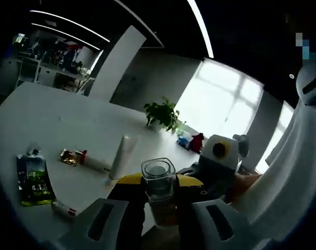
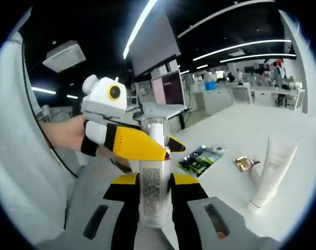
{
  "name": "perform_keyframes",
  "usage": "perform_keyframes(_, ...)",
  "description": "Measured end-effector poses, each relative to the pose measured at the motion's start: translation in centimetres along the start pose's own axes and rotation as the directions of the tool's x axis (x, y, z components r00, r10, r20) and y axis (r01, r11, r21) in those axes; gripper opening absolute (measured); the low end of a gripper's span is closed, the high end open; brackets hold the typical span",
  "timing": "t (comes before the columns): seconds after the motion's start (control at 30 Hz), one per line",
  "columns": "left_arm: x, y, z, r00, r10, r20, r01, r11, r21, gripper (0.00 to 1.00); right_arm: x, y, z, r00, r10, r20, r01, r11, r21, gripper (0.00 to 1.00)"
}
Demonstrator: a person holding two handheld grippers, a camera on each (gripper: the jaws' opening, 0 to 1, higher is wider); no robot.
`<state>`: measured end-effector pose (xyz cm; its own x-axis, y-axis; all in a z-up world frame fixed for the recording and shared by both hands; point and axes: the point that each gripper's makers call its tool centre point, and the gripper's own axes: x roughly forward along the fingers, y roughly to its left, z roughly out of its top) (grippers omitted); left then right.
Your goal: Arrange the skincare products in the storage area until every visible bottle or jar stands upright without overlapping.
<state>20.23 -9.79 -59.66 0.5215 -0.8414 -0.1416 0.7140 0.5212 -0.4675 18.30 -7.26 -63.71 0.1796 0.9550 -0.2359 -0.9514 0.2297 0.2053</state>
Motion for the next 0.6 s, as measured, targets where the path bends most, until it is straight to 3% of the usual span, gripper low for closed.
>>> perform_keyframes(0.17,-0.3,-2.9,2.0,0.987,-0.16,-0.026,0.161,0.982,0.101,0.15,-0.9,1.2,2.2,0.99,0.138,0.035,-0.137,0.99,-0.016,0.25)
perform_keyframes(0.33,-0.5,-5.3,3.5,0.96,-0.261,-0.103,0.277,0.938,0.207,0.15,-1.6,2.4,4.0,0.974,0.224,0.027,-0.222,0.973,-0.054,0.25)
perform_keyframes(0.5,-0.9,-7.3,3.7,0.916,-0.354,-0.189,0.395,0.878,0.271,0.15,-2.3,3.8,4.7,0.956,0.293,0.006,-0.291,0.953,-0.082,0.23)
perform_keyframes(0.57,-1.1,-7.9,3.9,0.899,-0.391,-0.198,0.434,0.858,0.275,0.15,-2.4,4.1,4.8,0.952,0.305,0.009,-0.303,0.949,-0.085,0.23)
perform_keyframes(0.6,-1.1,-7.9,3.9,0.897,-0.395,-0.198,0.437,0.856,0.275,0.15,-2.4,4.3,5.0,0.951,0.308,0.014,-0.306,0.949,-0.082,0.22)
